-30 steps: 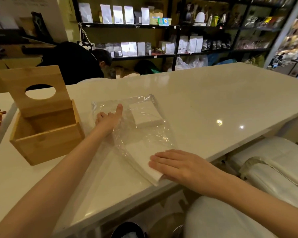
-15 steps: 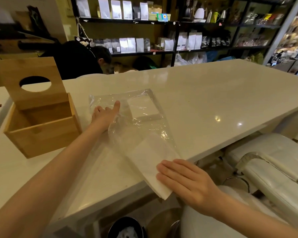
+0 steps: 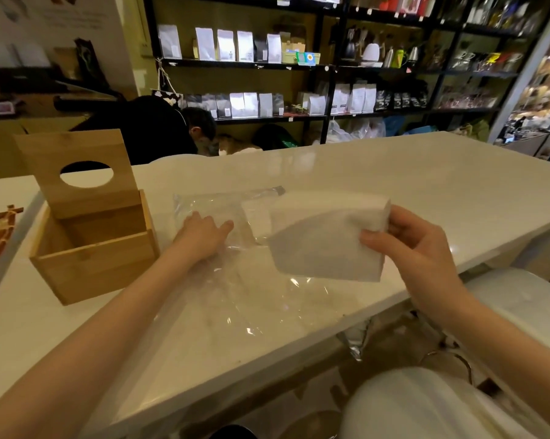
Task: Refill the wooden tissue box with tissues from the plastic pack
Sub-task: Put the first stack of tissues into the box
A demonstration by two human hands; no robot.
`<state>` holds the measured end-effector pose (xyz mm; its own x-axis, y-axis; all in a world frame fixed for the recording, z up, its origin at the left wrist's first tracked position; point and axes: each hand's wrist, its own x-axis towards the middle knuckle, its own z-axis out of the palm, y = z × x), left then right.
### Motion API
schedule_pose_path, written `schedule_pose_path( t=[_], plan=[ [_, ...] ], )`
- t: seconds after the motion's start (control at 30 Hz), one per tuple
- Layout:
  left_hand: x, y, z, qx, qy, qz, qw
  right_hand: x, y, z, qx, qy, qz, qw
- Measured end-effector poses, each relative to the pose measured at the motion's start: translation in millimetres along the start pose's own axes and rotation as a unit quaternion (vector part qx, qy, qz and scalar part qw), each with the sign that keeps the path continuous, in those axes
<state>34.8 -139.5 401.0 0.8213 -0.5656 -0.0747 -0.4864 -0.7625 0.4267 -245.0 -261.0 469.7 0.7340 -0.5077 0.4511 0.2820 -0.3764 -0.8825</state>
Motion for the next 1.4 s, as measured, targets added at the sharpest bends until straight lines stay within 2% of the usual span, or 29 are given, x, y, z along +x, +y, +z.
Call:
schedule_pose_path(
  t=[0.1,0.2,0.27,0.3,0.33,0.4,0.43,0.47,0.6,0.7,0.77,0.83,0.93,1.1,1.23,1.4],
  plan=[
    [-13.4,6.4,-9.7,-0.002,0.030,0.039,0.999,33.3,-4.7,2.4,0.045,0.002,0.064,0.997],
    [-33.4,13.7,-26.3,-0.001,0.022,0.069,0.997,66.2,-7.4,11.9,0.075,-0.007,0.119,0.990],
    [-48.1,19.4,-44.1,-0.110,0.000,0.065,0.992,87.8,-7.4,22.1,0.094,-0.017,0.149,0.984],
    [-55.8,22.8,-55.0,-0.210,-0.019,0.064,0.975,97.8,-7.1,29.1,0.103,-0.025,0.161,0.981],
    [-63.8,25.7,-67.1,-0.325,-0.047,0.058,0.943,107.0,-7.1,37.4,0.114,-0.033,0.173,0.978],
    [-78.3,21.8,-92.3,-0.519,-0.101,0.058,0.847,122.5,-8.1,57.7,0.141,-0.057,0.202,0.968],
    [-83.6,17.7,-103.0,-0.563,-0.105,0.060,0.818,128.4,-9.2,69.5,0.151,-0.074,0.216,0.962],
    [-87.4,13.2,-112.6,-0.581,-0.100,0.060,0.806,133.7,-10.3,82.3,0.155,-0.092,0.228,0.957],
    [-94.0,-12.6,-139.1,-0.532,-0.002,0.025,0.846,151.5,-14.8,133.5,0.172,-0.185,0.241,0.937],
    [-97.0,-39.3,-154.2,-0.499,0.029,-0.004,0.866,160.3,-20.6,168.1,0.165,-0.262,0.230,0.922],
    [-96.5,-59.2,-160.7,-0.472,0.056,-0.011,0.880,164.3,-20.1,188.2,0.139,-0.304,0.199,0.921],
    [-98.7,-75.7,-165.8,-0.415,0.104,0.002,0.904,164.6,-17.6,204.3,0.090,-0.327,0.127,0.932],
    [-103.7,-97.0,-172.5,-0.356,0.147,0.056,0.921,162.7,-7.2,218.1,0.036,-0.329,0.002,0.944],
    [-111.7,-119.0,-167.2,-0.209,0.169,0.089,0.959,150.1,17.3,229.5,-0.058,-0.330,-0.139,0.932],
    [-115.4,-116.7,-161.4,-0.115,0.171,0.100,0.973,140.8,29.5,231.4,-0.104,-0.337,-0.200,0.914],
    [-106.8,-114.3,-156.0,-0.039,0.178,0.109,0.977,144.8,34.2,232.0,-0.212,-0.302,-0.250,0.895]
  ],
)
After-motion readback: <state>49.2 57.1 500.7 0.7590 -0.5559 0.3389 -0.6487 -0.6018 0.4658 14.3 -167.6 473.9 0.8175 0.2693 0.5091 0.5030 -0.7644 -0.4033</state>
